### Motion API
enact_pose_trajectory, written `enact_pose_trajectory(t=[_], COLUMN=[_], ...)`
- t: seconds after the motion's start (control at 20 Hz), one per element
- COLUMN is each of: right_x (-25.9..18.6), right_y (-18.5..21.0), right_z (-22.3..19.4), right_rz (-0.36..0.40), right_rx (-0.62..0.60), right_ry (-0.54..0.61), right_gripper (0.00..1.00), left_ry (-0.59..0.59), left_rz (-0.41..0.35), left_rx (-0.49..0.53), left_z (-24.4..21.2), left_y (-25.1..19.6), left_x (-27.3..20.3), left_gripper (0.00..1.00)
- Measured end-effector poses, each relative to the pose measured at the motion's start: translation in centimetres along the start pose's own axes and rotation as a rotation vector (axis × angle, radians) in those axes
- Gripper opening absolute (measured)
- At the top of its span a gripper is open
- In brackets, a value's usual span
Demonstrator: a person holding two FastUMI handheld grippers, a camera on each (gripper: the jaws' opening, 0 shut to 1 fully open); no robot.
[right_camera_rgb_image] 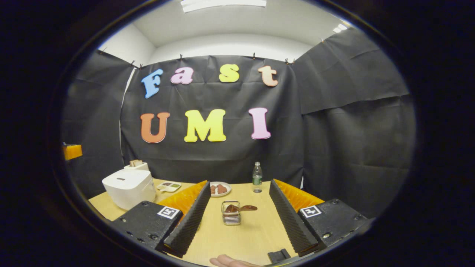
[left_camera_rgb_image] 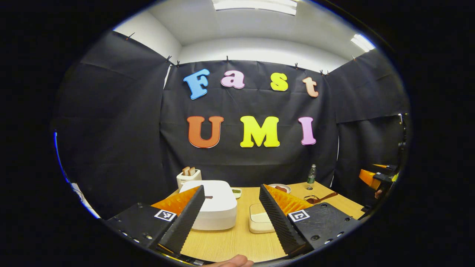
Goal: Close the left gripper, press the button to open the rice cooker; take a wooden spoon from the chopstick holder with the right hand, scoop a spoonful of rice and pour it into the rice cooker, then put the wooden spoon back into the chopstick holder.
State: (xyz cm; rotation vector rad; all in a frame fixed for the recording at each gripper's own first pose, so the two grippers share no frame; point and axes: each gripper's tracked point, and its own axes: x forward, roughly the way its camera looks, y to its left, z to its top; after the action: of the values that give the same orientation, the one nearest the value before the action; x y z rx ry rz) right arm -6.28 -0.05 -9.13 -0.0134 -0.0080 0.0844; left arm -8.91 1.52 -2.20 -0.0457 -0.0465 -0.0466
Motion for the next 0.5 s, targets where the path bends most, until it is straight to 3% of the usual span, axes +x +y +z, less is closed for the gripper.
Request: enact_pose_trajectory(t=[0.15,0.25,0.4,0.5], right_x=[-1.9,-2.7,-4.0,-4.7], right_y=[2.2,3.2,2.6,3.4], right_z=[0.4,0.0,1.6,1.4], right_rz=[0.059,0.089,0.06,0.072], right_rx=[0.061,0.032,-0.001,-0.011], right_ry=[-0.015,-0.017,-0.07,-0.076], right_gripper=[1.0,0.99,1.0,1.0], left_ry=[-0.003,-0.005,-0.021,-0.034], left_rz=[0.007,0.004,0.056,0.042], left_rx=[-0.053,-0.022,0.048,0.034], left_z=[-1.9,-2.2,-2.0,-1.6], left_y=[0.4,0.4,1.9,1.2], left_x=[-1.2,-1.6,-2.1,-2.3], left_gripper=[0.94,0.94,0.94,0.94])
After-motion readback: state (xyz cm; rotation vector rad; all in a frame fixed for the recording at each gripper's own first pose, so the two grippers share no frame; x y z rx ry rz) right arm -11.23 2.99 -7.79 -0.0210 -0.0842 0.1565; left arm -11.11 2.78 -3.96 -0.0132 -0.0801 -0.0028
